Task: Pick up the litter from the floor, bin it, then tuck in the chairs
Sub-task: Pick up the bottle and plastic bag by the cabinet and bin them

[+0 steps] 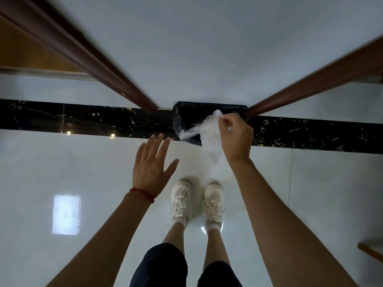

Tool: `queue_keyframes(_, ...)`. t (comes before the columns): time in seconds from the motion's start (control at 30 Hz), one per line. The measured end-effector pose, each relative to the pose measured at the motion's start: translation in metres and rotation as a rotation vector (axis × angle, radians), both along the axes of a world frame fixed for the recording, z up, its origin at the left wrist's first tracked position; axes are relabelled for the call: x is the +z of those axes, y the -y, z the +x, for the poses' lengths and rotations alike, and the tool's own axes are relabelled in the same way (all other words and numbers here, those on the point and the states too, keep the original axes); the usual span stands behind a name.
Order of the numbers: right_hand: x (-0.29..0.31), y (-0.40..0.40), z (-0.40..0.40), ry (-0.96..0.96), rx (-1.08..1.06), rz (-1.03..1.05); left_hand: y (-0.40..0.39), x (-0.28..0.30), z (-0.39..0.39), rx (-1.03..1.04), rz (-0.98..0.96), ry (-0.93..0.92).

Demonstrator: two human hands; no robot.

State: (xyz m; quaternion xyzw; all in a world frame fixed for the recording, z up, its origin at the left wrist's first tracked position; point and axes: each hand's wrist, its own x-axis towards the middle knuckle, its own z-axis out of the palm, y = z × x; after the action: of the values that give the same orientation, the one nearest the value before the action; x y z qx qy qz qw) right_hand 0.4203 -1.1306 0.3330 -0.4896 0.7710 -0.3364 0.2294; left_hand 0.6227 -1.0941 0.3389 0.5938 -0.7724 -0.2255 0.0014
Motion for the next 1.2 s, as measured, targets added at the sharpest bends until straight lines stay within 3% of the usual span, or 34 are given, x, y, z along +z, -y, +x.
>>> queue_keyframes(0.27,0.001,-0.007,-0.008,-0.026,0.047,0.071,0.007,0.005,0.008,0.019,0.001,0.005)
queue_keyframes(0.43,0.024,-0.043,-0.021,-0.123,0.188,0.276,-0.002,0.031,0.006,-0.011,0.005,-0.001)
queue_keyframes(0.67,0.093,-0.084,-0.028,-0.206,0.227,0.419,-0.017,0.101,0.002,-0.055,0.021,0.009)
queue_keyframes(0.97,0.200,-0.122,-0.045,-0.268,0.183,0.405,-0.032,0.208,-0.004,-0.075,0.011,0.041)
queue_keyframes(1.2,0.254,-0.162,-0.059,-0.286,0.063,0.397,-0.037,0.255,-0.012,-0.189,0.013,0.051)
